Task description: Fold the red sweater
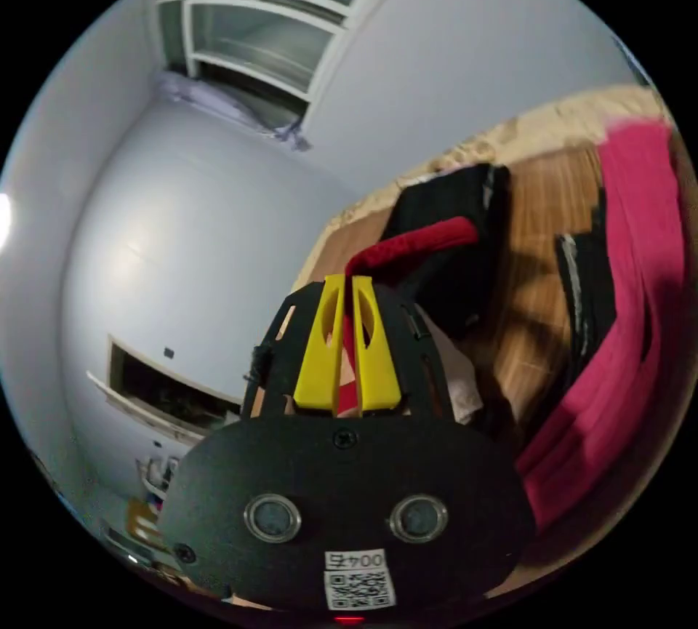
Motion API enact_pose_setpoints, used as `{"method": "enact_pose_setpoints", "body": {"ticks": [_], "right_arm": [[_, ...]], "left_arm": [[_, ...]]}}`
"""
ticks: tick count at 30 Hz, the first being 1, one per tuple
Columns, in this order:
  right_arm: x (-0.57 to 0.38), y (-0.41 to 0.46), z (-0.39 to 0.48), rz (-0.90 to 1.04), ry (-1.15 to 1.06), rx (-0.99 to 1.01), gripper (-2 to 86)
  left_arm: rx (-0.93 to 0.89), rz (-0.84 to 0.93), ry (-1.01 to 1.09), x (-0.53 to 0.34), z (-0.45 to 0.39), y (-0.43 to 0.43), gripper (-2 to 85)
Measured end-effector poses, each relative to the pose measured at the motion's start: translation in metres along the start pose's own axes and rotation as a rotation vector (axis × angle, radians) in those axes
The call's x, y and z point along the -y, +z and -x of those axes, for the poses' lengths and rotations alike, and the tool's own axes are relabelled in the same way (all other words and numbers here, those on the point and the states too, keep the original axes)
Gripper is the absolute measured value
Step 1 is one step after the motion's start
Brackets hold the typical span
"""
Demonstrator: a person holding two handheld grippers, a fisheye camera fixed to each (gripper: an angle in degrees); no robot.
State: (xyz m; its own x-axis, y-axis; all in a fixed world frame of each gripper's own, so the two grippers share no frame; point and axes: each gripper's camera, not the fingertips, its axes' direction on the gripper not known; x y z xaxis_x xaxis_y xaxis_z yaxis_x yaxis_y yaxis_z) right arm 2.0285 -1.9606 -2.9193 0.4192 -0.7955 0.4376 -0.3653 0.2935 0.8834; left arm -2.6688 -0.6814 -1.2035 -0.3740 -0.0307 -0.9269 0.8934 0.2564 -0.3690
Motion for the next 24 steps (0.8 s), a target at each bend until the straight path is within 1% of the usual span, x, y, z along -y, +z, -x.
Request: {"method": "enact_pose_setpoints", "body": {"ticks": [1,3,4,6,7,9,10,12,16,19,21,24], "right_arm": [[-0.003,-0.002,0.017,-0.008,-0.048,-0.001,1.1],[-0.024,-0.001,0.096,-0.003,-0.249,0.002,1.4],[-0.033,0.000,0.118,-0.002,-0.304,-0.001,1.6],[-0.085,0.011,0.206,0.026,-0.556,0.028,2.4],[-0.101,0.016,0.227,0.044,-0.615,0.040,2.7],[-0.178,0.046,0.297,0.177,-0.819,0.093,4.5],[-0.198,0.053,0.309,0.212,-0.858,0.115,5.1],[-0.262,0.073,0.332,0.315,-0.921,0.207,9.6],[-0.310,0.090,0.305,0.406,-0.848,0.248,10.4],[-0.330,0.106,0.247,0.472,-0.750,0.136,10.6],[-0.342,0.117,0.199,0.530,-0.637,0.055,10.8],[-0.364,0.133,0.156,0.595,-0.572,-0.025,10.7]], "left_arm": [[-0.001,0.000,0.000,0.000,0.000,-0.001,11.7],[-0.003,-0.001,-0.001,0.002,0.003,-0.004,11.7],[-0.003,-0.001,-0.001,0.003,0.003,-0.005,11.7],[-0.009,-0.003,-0.004,0.005,0.007,-0.008,11.7],[-0.011,-0.003,-0.005,0.006,0.008,-0.009,11.6],[-0.018,-0.004,-0.010,0.009,0.014,-0.014,11.6],[-0.020,-0.004,-0.012,0.010,0.015,-0.015,11.5],[-0.027,-0.006,-0.016,0.014,0.021,-0.020,11.4],[-0.037,-0.008,-0.022,0.020,0.033,-0.029,11.1],[-0.053,-0.012,-0.044,0.026,0.048,-0.037,10.4],[-0.075,-0.014,-0.074,0.031,0.064,-0.044,9.4],[-0.118,-0.016,-0.110,0.038,0.086,-0.053,8.2]]}}
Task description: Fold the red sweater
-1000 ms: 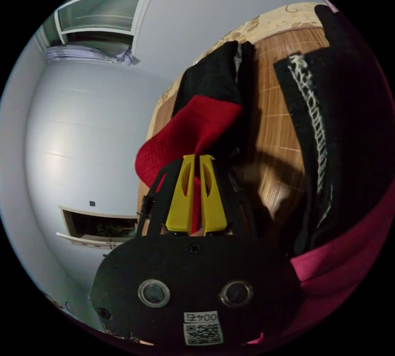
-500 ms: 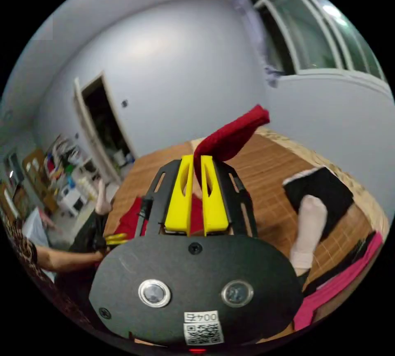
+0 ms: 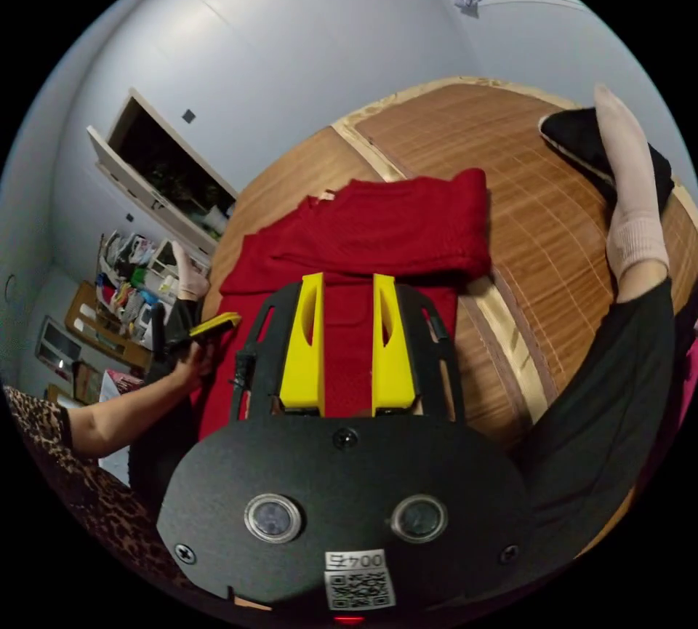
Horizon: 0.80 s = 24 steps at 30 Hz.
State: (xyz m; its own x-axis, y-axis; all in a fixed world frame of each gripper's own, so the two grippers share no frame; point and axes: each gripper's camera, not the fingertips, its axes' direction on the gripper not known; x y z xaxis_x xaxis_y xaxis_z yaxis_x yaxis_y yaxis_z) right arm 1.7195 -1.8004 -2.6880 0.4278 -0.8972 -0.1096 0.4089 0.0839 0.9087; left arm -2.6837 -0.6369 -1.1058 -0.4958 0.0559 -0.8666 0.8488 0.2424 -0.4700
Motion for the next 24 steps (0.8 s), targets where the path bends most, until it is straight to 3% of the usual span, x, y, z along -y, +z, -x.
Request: {"method": "enact_pose_setpoints", "body": {"ticks": [7,10,15,18,24], "right_arm": [[-0.012,0.041,-0.014,0.009,-0.011,-0.089,10.9],[-0.015,0.052,-0.025,0.020,0.032,-0.057,11.0],[-0.019,0.075,-0.034,0.062,0.060,-0.009,11.2],[-0.020,0.082,-0.036,0.071,0.050,-0.014,11.4],[-0.021,0.089,-0.045,0.080,0.061,0.017,11.4]], "left_arm": [[-0.229,-0.055,-0.111,0.044,0.045,-0.044,6.6],[-0.447,-0.110,-0.263,0.089,0.065,-0.052,7.3],[-0.785,-0.020,-0.644,0.150,0.091,0.000,11.2],[-0.826,0.009,-0.746,0.168,0.097,0.014,13.4],[-0.735,0.035,-0.802,0.196,0.104,0.007,14.6]]}}
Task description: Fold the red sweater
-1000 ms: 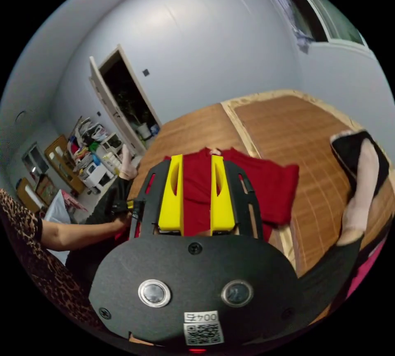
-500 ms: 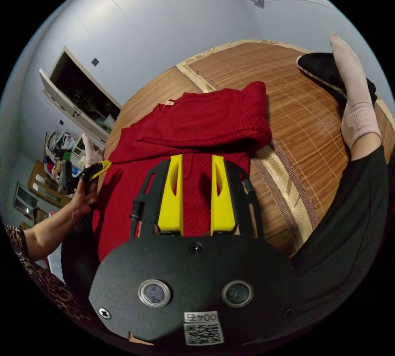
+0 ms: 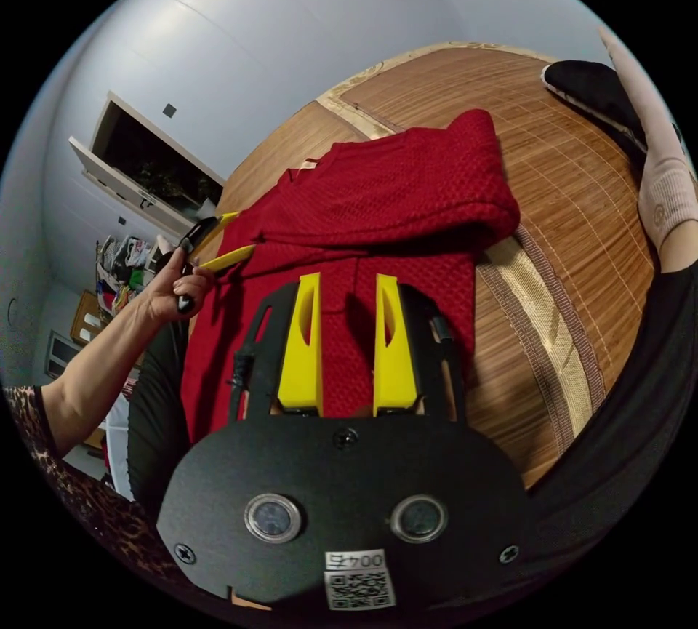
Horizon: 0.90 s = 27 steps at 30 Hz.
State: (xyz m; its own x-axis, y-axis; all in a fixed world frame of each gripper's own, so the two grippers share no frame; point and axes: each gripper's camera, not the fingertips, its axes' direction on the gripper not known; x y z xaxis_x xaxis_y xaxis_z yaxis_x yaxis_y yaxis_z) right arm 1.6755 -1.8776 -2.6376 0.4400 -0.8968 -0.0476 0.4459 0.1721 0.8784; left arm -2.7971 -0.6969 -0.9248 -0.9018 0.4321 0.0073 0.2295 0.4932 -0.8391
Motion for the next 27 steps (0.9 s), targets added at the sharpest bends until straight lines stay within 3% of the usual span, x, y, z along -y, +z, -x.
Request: {"method": "enact_pose_setpoints", "body": {"ticks": [7,10,20,27], "right_arm": [[-0.003,0.001,-0.012,-0.001,0.018,0.023,10.9],[-0.004,-0.001,-0.018,-0.009,0.030,0.036,10.6],[-0.008,0.002,-0.025,0.002,0.028,0.042,10.1],[-0.008,0.006,-0.025,0.017,0.021,0.035,10.0]], "left_arm": [[-0.096,-0.067,-0.017,0.012,-0.021,-0.017,14.6],[-0.010,-0.065,0.002,0.016,-0.025,-0.025,14.6],[-0.048,-0.058,-0.003,0.017,-0.020,-0.023,13.7],[0.032,-0.009,0.077,0.010,-0.034,0.001,5.2]]}}
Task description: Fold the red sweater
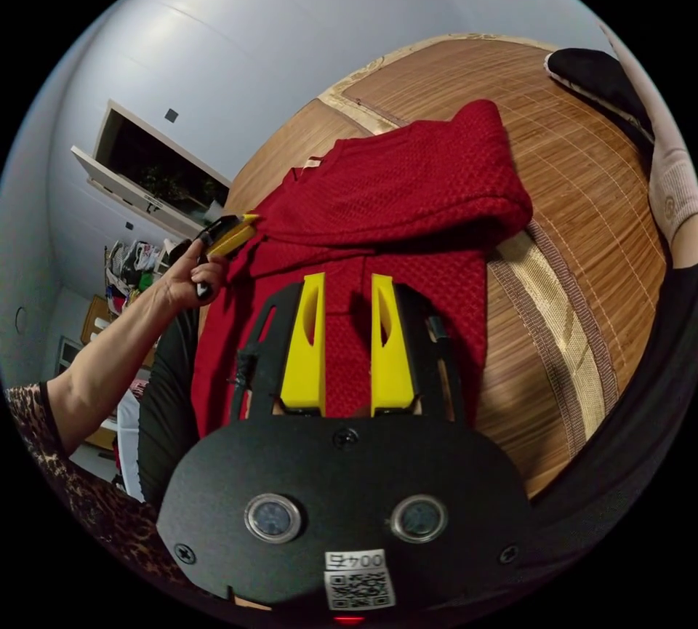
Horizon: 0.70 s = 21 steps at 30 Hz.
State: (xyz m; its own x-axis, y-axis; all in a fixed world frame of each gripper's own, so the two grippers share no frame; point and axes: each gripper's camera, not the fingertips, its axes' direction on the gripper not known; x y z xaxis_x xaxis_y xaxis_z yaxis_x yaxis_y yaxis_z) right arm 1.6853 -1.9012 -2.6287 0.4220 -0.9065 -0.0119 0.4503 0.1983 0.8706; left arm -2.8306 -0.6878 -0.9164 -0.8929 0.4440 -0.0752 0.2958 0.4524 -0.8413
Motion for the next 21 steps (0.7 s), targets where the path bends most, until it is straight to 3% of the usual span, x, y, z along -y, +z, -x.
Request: {"method": "enact_pose_setpoints", "body": {"ticks": [7,11,18,21], "right_arm": [[-0.001,0.002,0.001,0.004,-0.005,-0.051,10.0],[-0.002,-0.002,0.000,0.008,0.020,-0.067,9.6],[-0.004,-0.010,0.006,-0.006,0.034,-0.159,8.4],[-0.002,-0.015,0.014,-0.018,-0.013,-0.273,8.6]], "left_arm": [[-0.011,0.012,0.388,-0.038,-0.111,-0.010,2.5],[0.070,-0.113,0.606,-0.083,-0.145,-0.059,2.1],[0.197,-0.174,0.267,-0.087,0.020,-0.065,2.1],[0.224,-0.205,0.280,-0.098,0.046,-0.052,2.3]]}}
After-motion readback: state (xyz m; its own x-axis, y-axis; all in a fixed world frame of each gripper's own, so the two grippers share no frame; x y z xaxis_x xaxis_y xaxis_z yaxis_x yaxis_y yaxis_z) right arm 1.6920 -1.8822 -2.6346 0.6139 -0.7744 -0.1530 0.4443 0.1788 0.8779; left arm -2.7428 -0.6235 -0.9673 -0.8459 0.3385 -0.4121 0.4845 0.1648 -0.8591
